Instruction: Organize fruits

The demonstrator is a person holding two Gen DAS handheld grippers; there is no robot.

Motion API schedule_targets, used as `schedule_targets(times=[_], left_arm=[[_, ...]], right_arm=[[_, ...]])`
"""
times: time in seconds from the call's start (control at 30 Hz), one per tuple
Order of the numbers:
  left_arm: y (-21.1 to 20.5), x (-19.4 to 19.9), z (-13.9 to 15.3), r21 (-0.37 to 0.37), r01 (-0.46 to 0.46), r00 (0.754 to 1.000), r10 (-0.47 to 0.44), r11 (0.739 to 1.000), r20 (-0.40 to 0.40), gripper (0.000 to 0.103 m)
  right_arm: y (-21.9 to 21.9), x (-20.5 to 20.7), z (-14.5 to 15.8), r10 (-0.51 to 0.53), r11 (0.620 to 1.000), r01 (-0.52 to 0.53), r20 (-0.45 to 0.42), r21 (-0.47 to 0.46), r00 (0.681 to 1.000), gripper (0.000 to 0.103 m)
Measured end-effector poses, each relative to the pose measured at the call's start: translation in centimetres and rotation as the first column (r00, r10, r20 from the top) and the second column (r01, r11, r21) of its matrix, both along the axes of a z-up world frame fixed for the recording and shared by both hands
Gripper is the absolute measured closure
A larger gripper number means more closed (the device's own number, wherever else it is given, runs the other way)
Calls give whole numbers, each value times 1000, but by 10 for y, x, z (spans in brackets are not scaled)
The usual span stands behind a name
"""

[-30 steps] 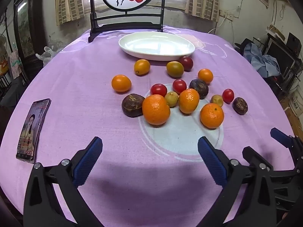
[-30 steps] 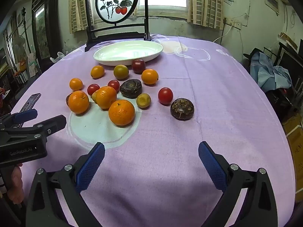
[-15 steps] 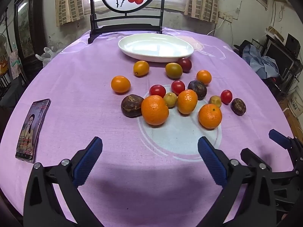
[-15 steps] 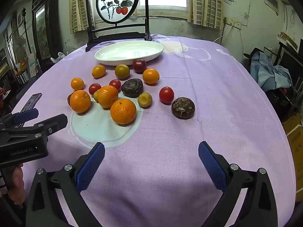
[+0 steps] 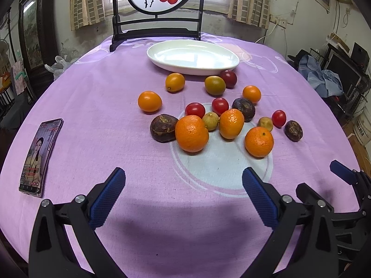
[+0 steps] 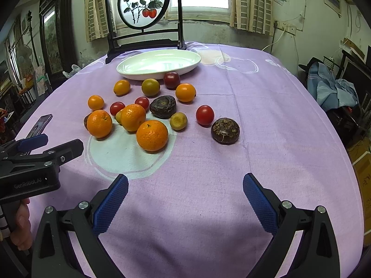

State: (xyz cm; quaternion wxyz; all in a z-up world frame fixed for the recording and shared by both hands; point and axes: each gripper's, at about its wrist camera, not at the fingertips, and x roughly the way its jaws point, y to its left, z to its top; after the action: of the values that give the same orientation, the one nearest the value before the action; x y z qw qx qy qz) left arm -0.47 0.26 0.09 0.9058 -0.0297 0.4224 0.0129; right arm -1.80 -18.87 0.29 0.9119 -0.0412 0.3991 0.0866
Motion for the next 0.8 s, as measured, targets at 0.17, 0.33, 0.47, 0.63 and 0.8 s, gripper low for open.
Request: schedule_targets(times=[0.17,0.33,0.47,0.63,0.8], left_arm=[[0,0,-1,-1,-2,1000,2,1000,-1,4],[-1,0,-2,-4,-2,1000,2,1000,-8,4],[0,-1,-3,-6,-1,1000,1,1000,-8,4],[-1,-2,-5,-16,1,1000,-1,1000,-11,4],[-2,-2,-8,-26,4,1000,-5,1000,-17,4]], right_arm=[[1,0,0,0,1000,0,0,2,1000,3],[0,-1,-1,3,1000,-3,-3,8,1000,3],[0,-2,-2,5,1000,-5,-5,13,1000,3],[0,-3,-3,6,1000,-6,-9,17,1000,3],[1,-2,-6,8,1000,-8,-12,18,1000,3]])
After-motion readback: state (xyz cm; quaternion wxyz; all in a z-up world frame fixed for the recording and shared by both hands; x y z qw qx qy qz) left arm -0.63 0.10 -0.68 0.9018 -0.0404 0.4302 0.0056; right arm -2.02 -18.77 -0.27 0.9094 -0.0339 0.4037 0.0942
